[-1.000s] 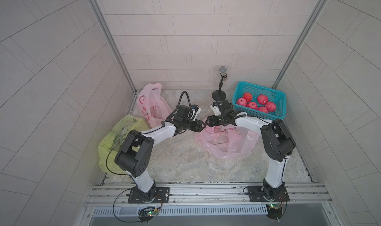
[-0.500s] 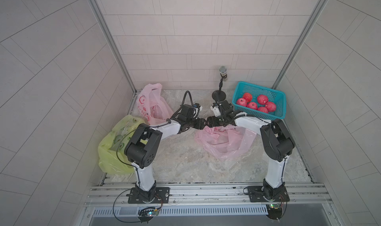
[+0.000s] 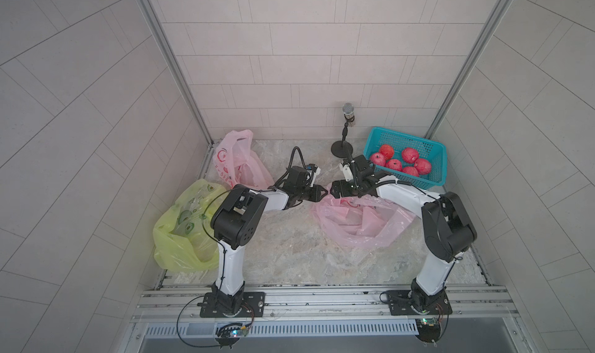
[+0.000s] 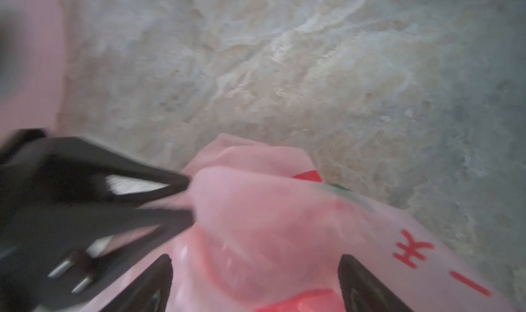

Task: Untie the knot of a plastic bag & take out the apple
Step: Adjust the apple in the plastic bag.

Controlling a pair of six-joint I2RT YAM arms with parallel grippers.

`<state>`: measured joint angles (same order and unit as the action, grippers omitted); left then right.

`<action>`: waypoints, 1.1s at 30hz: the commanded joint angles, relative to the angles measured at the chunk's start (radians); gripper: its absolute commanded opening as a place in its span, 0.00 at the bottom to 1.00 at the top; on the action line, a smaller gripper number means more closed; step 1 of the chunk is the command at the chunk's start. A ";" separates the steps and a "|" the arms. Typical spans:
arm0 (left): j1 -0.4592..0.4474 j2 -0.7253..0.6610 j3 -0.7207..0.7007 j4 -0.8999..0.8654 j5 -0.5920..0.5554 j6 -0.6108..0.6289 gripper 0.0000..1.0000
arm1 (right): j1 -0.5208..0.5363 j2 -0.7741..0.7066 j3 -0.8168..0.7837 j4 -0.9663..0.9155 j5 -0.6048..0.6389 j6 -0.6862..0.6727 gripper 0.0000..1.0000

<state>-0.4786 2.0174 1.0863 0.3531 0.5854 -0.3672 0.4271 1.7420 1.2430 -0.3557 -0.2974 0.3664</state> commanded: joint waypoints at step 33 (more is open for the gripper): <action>-0.109 -0.574 0.001 -0.388 -0.188 0.056 0.00 | 0.077 -0.395 -0.164 -0.155 -0.320 -0.077 0.74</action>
<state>-0.5819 1.4616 1.0931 -0.0002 0.4225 -0.3145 0.4763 1.3479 1.0912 -0.4664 -0.5797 0.3302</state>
